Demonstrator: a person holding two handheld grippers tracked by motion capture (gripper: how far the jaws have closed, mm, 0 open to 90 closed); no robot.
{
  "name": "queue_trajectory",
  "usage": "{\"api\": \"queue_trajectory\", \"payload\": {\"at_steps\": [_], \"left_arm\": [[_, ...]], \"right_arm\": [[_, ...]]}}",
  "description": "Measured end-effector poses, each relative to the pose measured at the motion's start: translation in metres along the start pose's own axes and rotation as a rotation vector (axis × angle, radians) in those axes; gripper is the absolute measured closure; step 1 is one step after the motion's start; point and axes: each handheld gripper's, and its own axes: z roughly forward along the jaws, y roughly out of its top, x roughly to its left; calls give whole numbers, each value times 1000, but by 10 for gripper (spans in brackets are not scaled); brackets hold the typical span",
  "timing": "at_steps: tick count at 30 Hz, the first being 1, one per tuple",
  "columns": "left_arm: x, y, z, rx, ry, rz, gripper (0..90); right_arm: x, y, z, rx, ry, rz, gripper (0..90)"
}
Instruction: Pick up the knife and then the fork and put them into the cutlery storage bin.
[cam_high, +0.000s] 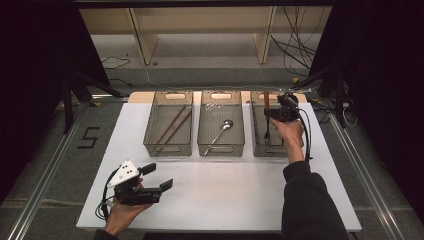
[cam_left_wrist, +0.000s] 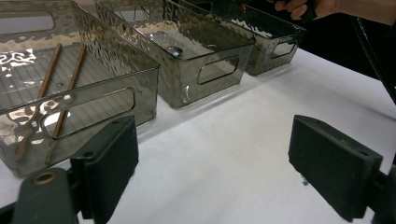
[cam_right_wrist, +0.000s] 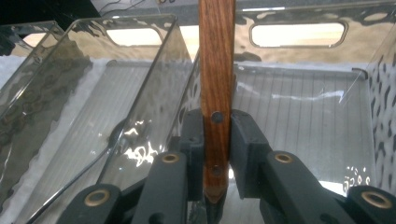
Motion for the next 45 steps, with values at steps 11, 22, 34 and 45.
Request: {"api": "queue_trajectory", "payload": {"at_steps": [11, 22, 34, 45], "left_arm": [[0, 0, 0, 0, 0, -1, 157], [0, 0, 0, 2, 1, -1, 157], [0, 0, 1, 4, -1, -6, 157], [0, 0, 0, 8, -4, -8, 157]], "right_arm": [[-2, 0, -2, 3, 4, 23, 653], [-1, -1, -12, -14, 49, -1, 589], [14, -6, -32, -35, 132, -58, 300], [43, -27, -60, -100, 239, -168, 236]]}}
